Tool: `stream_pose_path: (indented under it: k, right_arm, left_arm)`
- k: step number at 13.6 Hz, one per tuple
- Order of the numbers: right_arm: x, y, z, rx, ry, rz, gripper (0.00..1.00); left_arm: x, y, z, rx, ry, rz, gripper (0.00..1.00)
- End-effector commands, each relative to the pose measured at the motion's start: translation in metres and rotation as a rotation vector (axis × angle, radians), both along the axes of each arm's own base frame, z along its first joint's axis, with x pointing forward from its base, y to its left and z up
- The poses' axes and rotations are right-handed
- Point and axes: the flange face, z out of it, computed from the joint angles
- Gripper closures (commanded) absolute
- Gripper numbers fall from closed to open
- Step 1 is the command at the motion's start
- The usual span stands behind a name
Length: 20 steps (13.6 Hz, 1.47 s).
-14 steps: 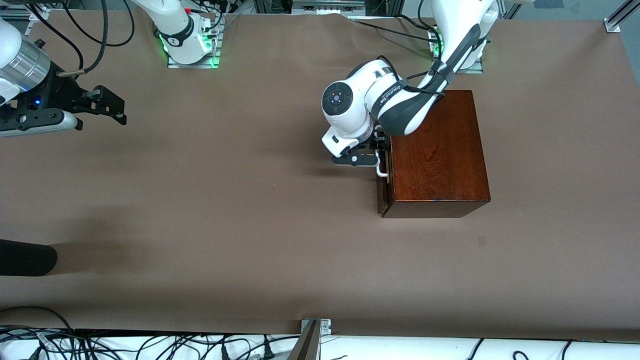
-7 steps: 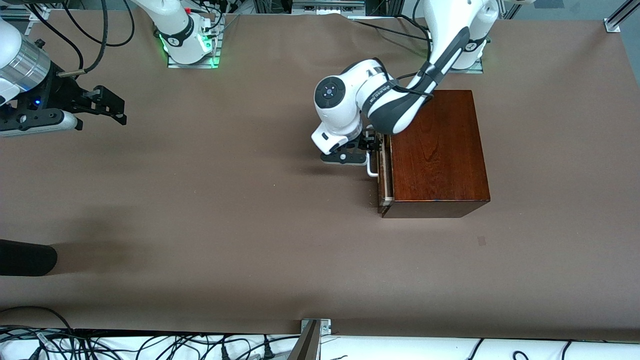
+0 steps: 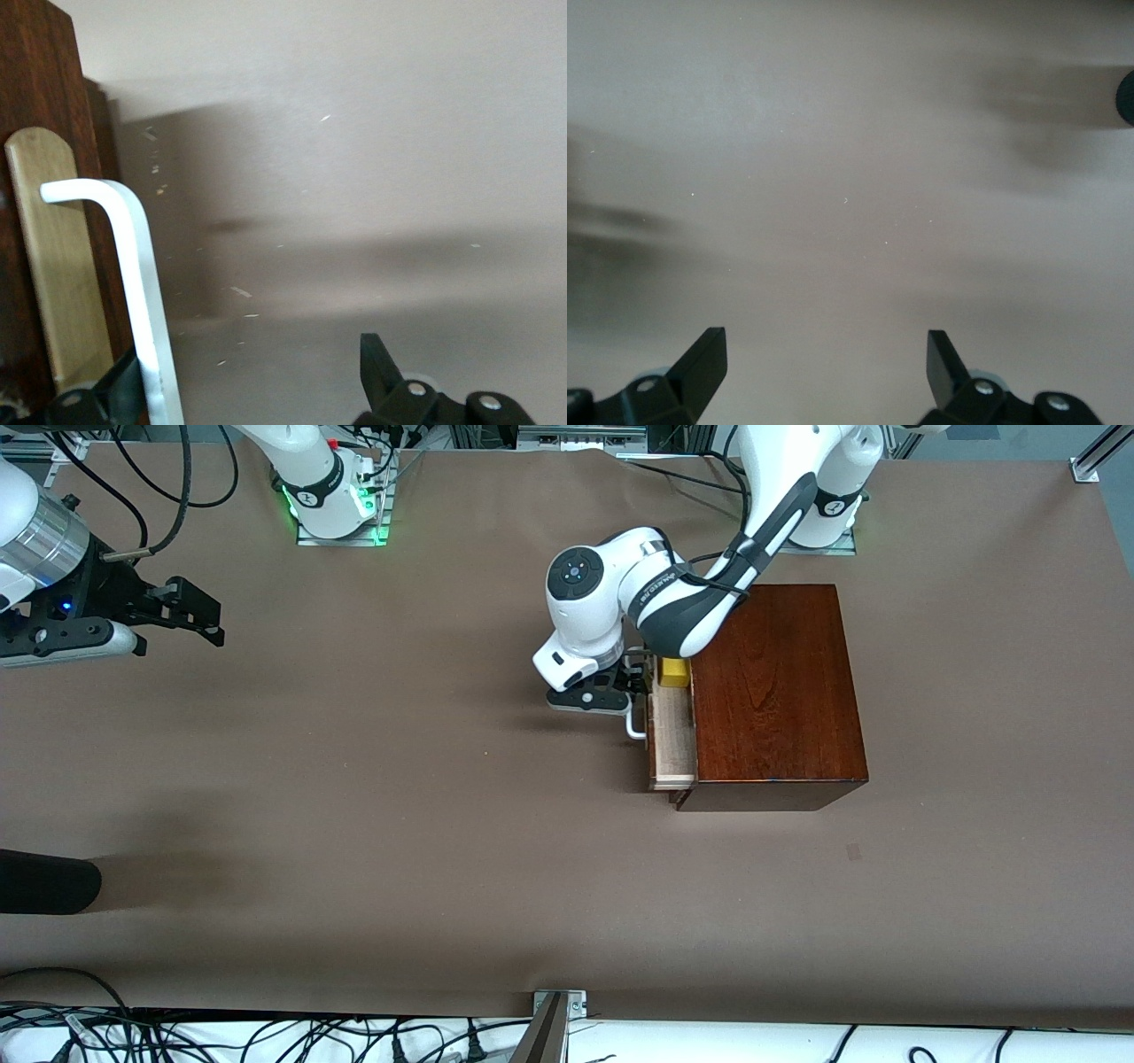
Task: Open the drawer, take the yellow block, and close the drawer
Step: 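Pull the drawer open with the left gripper, then lift away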
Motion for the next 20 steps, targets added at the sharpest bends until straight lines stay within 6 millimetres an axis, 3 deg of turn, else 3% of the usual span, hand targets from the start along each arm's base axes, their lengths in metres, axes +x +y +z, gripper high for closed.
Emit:
stream_pose_path:
  k: [1,6,9,11,14,17,18,20]
  right_arm:
    - [0.002,-0.001,0.004,0.004,-0.007,-0.007,0.0]
    - [0.002,-0.001,0.004,0.004,-0.005,-0.007,0.0]
    - [0.002,-0.002,0.004,0.004,-0.005,-0.008,0.0]
    - [0.004,-0.002,0.001,0.003,-0.002,-0.01,0.0]
    - [0.007,-0.003,-0.002,0.002,-0.006,0.007,0.0]
    - [0.004,0.009,-0.003,0.0,0.006,0.073,0.0]
    - [0.001,0.021,-0.002,0.0,0.011,0.092,0.0]
    - [-0.008,0.06,-0.003,-0.012,0.012,0.163,0.0]
  left_arm:
    - [0.001,-0.041,-0.001,-0.097,-0.019,-0.023,0.0]
    - [0.011,-0.041,0.021,-0.116,-0.045,-0.013,0.0]
    - [0.012,-0.031,0.05,-0.078,-0.052,-0.006,0.0]
    - [0.014,-0.012,0.082,-0.02,-0.045,-0.039,0.0]
    - [0.025,0.037,0.148,0.07,-0.043,-0.011,0.0]
    - [0.043,0.1,0.207,0.105,-0.03,-0.036,0.0]
    - [0.052,0.125,0.231,0.08,-0.019,-0.026,0.0]
    - [0.074,0.181,0.258,0.019,0.034,0.015,0.0]
